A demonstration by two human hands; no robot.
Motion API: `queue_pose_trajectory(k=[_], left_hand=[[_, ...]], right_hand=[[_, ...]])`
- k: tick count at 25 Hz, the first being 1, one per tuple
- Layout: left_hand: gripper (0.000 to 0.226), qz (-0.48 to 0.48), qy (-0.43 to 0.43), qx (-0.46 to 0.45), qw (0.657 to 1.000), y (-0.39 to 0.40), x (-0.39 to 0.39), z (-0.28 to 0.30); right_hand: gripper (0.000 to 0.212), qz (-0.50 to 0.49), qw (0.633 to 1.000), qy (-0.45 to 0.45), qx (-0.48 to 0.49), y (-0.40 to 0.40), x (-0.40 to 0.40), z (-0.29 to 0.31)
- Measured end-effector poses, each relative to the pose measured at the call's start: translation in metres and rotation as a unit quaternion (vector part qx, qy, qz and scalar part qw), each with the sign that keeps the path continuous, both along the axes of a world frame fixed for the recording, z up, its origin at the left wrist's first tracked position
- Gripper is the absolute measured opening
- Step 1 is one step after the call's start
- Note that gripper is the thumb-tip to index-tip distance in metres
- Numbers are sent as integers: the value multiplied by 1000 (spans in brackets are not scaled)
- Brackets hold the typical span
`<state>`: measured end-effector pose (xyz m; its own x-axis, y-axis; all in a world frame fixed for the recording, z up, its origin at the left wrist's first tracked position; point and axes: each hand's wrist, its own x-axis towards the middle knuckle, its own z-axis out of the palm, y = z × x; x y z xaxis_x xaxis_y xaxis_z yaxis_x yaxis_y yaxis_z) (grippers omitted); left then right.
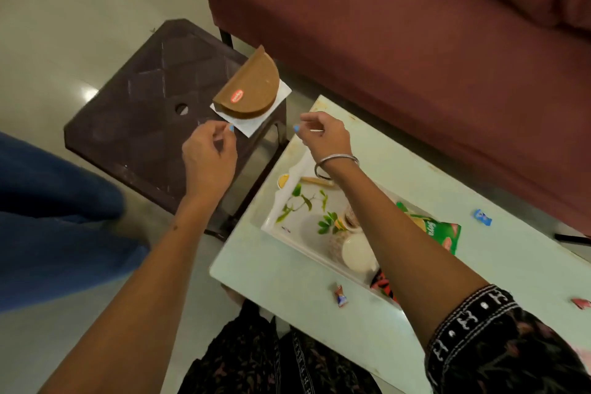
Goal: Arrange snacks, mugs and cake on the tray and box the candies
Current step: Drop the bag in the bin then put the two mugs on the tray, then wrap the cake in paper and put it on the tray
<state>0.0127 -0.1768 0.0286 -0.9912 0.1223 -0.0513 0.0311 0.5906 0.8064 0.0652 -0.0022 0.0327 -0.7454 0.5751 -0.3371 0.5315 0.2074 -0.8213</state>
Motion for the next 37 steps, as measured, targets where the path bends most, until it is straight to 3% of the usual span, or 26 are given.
queue_pose_trajectory(k=[4,10,12,15,17,20,22,25,28,32,37], left_hand=[[22,-75,3,-11,997,4,-56,-9],[48,-217,14,-88,972,19,-96,-36],[56,-252,19,-117,960,25,-98,-42],[66,-305,39,-173,936,34,-100,-46],[70,-331,68,-221,915,36,-101,-48],[66,-317,102,-257,907,35,-102,-46],[58,-280,104,-243,923,34,-101,-38],[46,-253,112,-202,940,37,-93,-22],[41,-246,114,-162,949,49,-69,-8],[35,-222,44,-59,972,66,-15,-8],[31,-289,-100,-7,952,81,35,-48]], right_hand=[[31,-34,997,-58,-48,-18,-56,-18],[50,-142,976,-143,-82,-31,-109,-51],[43,-190,961,-152,-134,-32,-118,-59],[15,-251,936,-122,-216,-34,-123,-60],[23,-271,927,-102,-239,-37,-125,-58],[15,-250,941,-51,-222,-42,-130,-43],[5,-221,960,-1,-174,-46,-130,-26],[16,-191,980,47,-42,-51,-122,-3],[23,-233,966,77,86,-52,-92,10],[32,-313,948,41,26,-39,-34,0],[31,-298,951,-70,31,-20,36,-37]])
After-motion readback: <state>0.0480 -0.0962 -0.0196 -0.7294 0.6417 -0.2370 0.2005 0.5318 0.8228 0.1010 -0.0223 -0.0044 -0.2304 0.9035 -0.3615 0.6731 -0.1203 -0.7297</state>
